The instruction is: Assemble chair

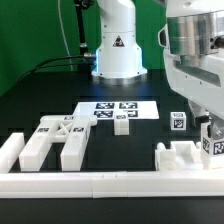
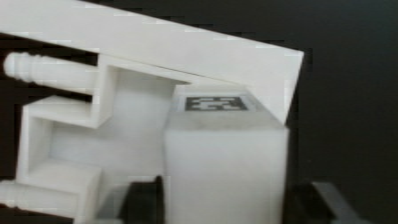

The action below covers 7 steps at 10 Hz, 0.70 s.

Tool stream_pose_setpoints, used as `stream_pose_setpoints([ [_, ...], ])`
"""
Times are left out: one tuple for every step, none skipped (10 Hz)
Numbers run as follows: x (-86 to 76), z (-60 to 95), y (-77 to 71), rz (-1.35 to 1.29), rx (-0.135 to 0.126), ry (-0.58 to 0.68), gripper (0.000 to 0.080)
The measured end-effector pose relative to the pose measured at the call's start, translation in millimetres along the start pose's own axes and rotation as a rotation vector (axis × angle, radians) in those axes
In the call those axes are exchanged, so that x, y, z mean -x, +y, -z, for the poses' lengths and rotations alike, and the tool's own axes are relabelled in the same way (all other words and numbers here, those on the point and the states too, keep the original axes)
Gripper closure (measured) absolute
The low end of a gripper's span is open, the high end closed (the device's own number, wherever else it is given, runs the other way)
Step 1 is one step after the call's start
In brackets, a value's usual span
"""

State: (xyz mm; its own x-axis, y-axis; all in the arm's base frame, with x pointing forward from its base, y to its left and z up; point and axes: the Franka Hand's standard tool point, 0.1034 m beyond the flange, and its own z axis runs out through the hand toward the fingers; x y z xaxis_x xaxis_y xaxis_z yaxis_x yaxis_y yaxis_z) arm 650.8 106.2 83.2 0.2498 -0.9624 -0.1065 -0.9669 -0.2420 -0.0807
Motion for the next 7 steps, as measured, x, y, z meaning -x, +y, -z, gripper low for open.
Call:
stream_pose_setpoints([
  [-0.1,-0.4,0.1,0.006,0.0,0.0,0.0296],
  [-3.8,-0.9,-0.5,0.187,-0.005,0.004,0.0296],
  [-2.9,-2.5,-0.8,0.393,-0.001,0.007,0.0173],
  [6.8,-3.9,-1.1,0.513,0.004,0.006,0.0157],
  [4.7,-3.8,-1.1,0.592,0.004,0.008,0.0151],
  [3.5,-3.8,-0.9,0.637,0.004,0.008,0.0151],
  [4.0,-4.1,-0.8,0.799,0.007,0.009,0.015],
])
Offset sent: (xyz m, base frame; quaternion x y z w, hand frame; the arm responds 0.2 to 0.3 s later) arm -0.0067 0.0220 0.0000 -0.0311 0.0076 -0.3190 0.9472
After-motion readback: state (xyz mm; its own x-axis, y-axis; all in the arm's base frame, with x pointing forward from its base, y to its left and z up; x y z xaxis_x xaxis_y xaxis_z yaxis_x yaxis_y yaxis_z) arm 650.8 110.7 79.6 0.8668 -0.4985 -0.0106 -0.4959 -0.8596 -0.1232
